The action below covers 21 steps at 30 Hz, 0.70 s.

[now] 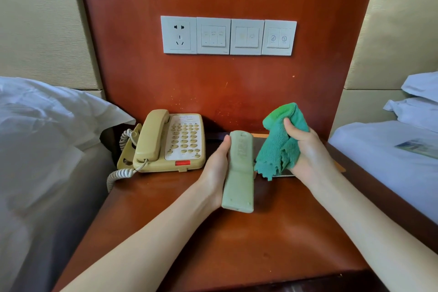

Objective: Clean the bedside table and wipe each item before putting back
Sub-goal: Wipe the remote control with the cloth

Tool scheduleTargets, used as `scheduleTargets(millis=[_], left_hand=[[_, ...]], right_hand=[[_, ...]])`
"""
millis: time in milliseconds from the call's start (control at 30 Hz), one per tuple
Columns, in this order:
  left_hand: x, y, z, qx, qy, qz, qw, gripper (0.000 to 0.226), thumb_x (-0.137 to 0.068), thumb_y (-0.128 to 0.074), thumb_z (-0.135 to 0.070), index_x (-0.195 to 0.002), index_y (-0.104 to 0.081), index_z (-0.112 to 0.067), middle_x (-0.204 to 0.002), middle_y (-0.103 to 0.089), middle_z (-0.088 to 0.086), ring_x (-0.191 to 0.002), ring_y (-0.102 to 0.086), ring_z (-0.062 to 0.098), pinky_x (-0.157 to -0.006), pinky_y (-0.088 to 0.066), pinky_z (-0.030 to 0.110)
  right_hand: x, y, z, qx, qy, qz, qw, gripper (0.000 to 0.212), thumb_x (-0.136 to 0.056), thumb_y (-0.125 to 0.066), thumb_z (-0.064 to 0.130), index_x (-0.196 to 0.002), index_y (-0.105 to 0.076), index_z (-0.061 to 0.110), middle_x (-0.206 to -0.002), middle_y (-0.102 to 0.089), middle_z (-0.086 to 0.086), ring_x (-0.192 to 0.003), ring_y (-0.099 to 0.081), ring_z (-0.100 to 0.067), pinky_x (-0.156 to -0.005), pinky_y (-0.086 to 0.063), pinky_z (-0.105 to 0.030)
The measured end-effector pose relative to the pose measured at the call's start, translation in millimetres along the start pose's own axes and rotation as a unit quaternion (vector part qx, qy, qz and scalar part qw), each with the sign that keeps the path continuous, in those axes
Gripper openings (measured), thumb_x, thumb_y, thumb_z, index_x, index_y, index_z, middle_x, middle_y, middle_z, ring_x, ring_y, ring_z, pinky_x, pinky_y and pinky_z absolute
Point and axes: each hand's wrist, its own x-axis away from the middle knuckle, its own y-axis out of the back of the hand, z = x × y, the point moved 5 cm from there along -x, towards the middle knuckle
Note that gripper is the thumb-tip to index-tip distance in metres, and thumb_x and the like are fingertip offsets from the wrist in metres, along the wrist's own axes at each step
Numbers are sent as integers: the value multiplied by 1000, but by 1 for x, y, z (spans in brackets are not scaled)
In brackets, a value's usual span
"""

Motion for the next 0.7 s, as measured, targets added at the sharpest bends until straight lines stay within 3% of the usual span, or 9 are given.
scheduleTargets(millis=[133, 333, 400, 500, 567, 633, 700], left_hand=[[3, -11, 7, -21, 33, 9, 999, 57, -92, -41, -62, -103, -71, -16, -79, -70, 11, -57, -64, 22, -56, -54, 26], [3, -13, 11, -22, 41, -4, 999, 58, -94, -37, -61, -98, -71, -14, -79, -70, 11, -58, -63, 22, -61, -52, 29], [2, -13, 11, 16, 40, -7, 999, 56, -95, -38, -60, -92, -71, -14, -77, -70, 10, -58, -63, 21, -63, -51, 31], [2, -12, 8, 56, 31, -4, 998, 58, -97, -32, -58, -99, -69, -14, -78, -73, 11, -59, -68, 23, -57, -54, 29], [6, -8, 2, 109, 23, -8, 994, 60, -97, -31, -58, -105, -68, -12, -87, -74, 16, -70, -72, 29, -59, -58, 36], [9, -1, -7, 152, 13, -18, 988, 61, -97, -29, -59, -112, -66, -12, -103, -71, 22, -92, -70, 34, -76, -56, 45], [11, 7, -15, 169, -10, -32, 985, 61, -98, -26, -57, -110, -65, -11, -96, -73, 22, -84, -71, 34, -69, -57, 43]], right_hand=[[0, 2, 2, 16, 40, -7, 999, 23, -91, -60, 19, -114, -65, 19, -104, -71, -6, -88, -69, -21, -64, -55, -33], [9, -7, 5, 126, 209, 17, 970, 19, -88, -57, 9, -93, -65, 26, -97, -66, 0, -91, -62, -16, -75, -52, -31], [12, -9, 11, 194, 281, 12, 940, 30, -87, -56, 0, -87, -65, 29, -99, -64, 2, -94, -60, -13, -78, -49, -27], [22, -22, 14, 377, 382, 54, 842, 41, -80, -53, -16, -84, -66, 22, -105, -59, 1, -104, -56, -10, -86, -46, -21], [26, -32, 4, 457, 372, 127, 798, 39, -80, -52, -17, -89, -67, 18, -111, -55, 6, -113, -52, -7, -94, -46, -24], [27, -36, -6, 466, 299, 199, 809, 36, -82, -52, -7, -99, -66, 21, -121, -51, 12, -125, -45, -7, -104, -43, -37], [30, -39, -14, 454, 218, 263, 823, 35, -81, -55, 7, -109, -62, 26, -132, -45, 17, -133, -37, -7, -108, -36, -48]])
